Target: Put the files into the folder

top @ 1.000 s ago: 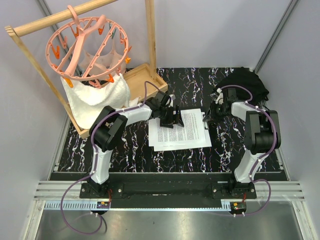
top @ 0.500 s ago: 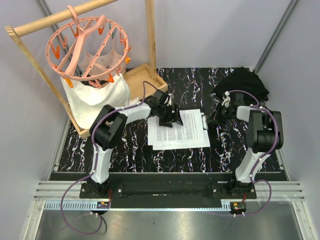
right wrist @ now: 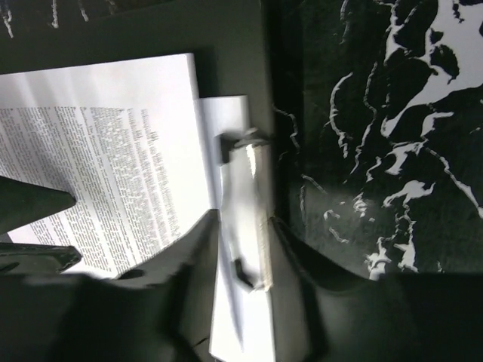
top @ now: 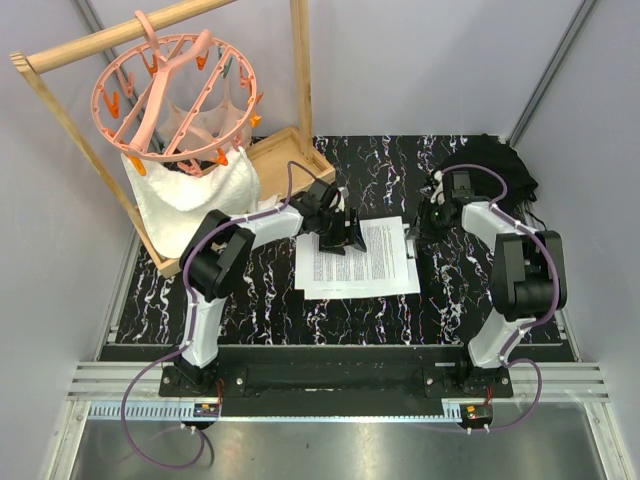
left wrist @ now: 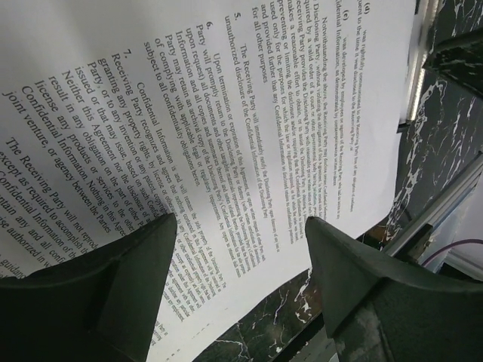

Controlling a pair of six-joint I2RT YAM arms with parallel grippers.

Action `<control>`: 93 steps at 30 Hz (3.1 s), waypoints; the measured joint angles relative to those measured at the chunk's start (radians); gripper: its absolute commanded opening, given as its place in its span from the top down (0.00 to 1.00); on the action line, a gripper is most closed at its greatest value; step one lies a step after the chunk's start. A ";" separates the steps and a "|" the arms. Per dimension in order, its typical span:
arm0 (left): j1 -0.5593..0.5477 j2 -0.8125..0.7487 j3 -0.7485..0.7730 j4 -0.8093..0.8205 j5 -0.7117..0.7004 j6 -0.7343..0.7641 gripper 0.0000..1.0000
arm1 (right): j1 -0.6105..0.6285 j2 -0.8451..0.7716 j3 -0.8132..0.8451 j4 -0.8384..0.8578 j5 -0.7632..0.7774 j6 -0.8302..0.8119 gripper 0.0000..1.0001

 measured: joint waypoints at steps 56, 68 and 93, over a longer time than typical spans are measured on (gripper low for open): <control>-0.031 0.021 0.045 -0.040 0.013 0.013 0.24 | 0.027 0.064 -0.019 0.034 -0.054 -0.021 0.74; -0.030 0.058 0.092 -0.047 0.024 0.003 0.24 | 0.021 0.077 -0.017 0.059 -0.061 -0.002 0.76; -0.007 0.063 0.114 -0.093 0.014 0.015 0.24 | -0.070 0.115 -0.185 0.444 -0.385 0.137 1.00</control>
